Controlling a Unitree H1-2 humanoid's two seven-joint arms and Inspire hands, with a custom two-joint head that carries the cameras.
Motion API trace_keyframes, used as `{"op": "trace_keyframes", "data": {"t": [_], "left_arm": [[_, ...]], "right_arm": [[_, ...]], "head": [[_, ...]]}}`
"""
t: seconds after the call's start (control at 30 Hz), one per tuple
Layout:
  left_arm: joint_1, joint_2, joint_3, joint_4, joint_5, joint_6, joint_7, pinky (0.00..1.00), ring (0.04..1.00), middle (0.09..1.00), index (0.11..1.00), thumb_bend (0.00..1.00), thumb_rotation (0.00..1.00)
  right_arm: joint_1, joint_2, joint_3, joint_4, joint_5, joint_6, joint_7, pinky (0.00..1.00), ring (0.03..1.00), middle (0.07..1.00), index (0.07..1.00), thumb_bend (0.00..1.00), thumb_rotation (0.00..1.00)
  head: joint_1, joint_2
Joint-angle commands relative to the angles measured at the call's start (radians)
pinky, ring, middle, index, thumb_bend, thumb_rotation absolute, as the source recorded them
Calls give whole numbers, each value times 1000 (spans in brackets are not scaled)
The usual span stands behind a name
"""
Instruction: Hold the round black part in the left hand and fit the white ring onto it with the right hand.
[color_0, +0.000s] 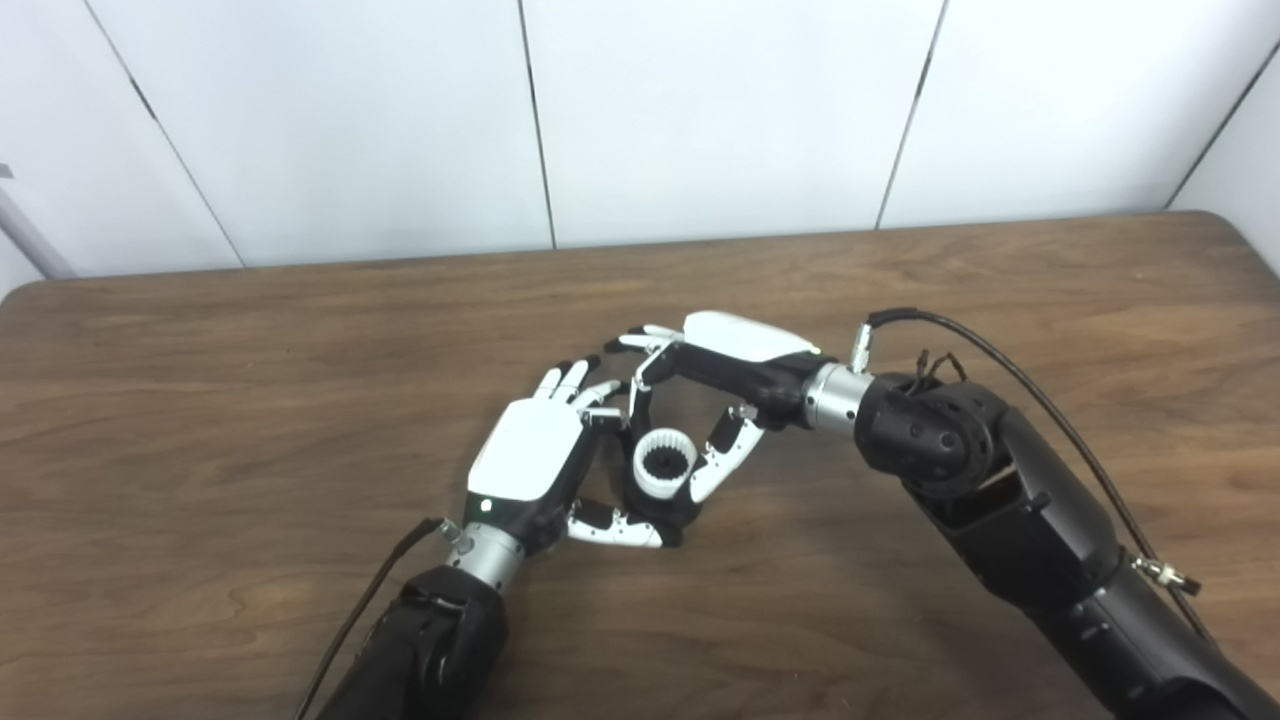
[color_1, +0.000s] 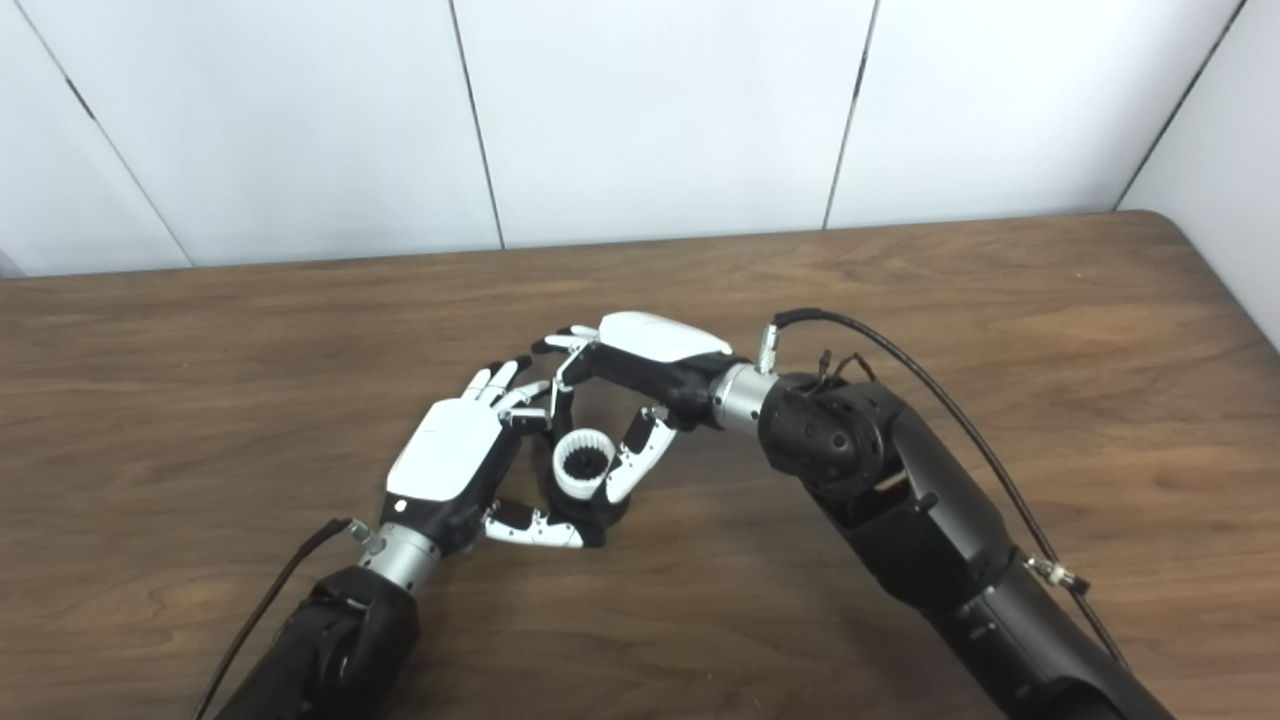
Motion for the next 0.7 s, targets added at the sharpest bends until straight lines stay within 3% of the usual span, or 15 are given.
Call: {"op": "trace_keyframes", "data": {"t": [0.0, 0.07, 0.1, 0.13, 0.2, 0.3, 0.47, 0.67], "left_arm": [[25, 3, -30, 0, 18, -4, -44, 1000, 992, 866, 478, 522, 52], [25, 3, -32, -3, 23, 3, -51, 1000, 995, 869, 478, 522, 52], [25, 4, -32, -5, 25, 5, -53, 1000, 996, 870, 478, 522, 52], [25, 4, -33, -5, 25, 5, -52, 1000, 997, 871, 478, 522, 52], [25, 4, -32, -5, 24, 6, -53, 1000, 999, 870, 479, 522, 52], [25, 4, -31, -6, 20, 8, -56, 1000, 1000, 869, 478, 522, 52], [25, 4, -31, -2, 16, 3, -51, 1000, 997, 865, 478, 522, 52], [24, 3, -31, 0, 18, 5, -53, 1000, 999, 867, 478, 522, 51]], "right_arm": [[-28, 1, -3, -28, 8, -2, 6, 969, 1000, 967, 481, 520, 129], [-32, -3, 0, -30, 6, 1, 13, 967, 1000, 978, 488, 520, 134], [-33, -4, 1, -30, 5, 0, 15, 949, 1000, 984, 568, 757, 126], [-37, -8, 7, -35, -6, 8, 24, 943, 1000, 987, 596, 838, 123], [-43, -11, 14, -44, -24, 24, 38, 933, 1000, 998, 748, 968, 231], [-44, -11, 12, -51, -27, 42, 50, 944, 1000, 1000, 865, 998, 286], [-45, -11, 6, -58, -21, 52, 61, 963, 1000, 1000, 979, 1000, 321], [-40, -10, -1, -58, -7, 53, 65, 970, 1000, 1000, 1000, 1000, 343]], "head": [[1, 0], [1, 0], [1, 0], [0, -2], [0, -3], [-2, -4], [-2, -4], [0, -4]]}}
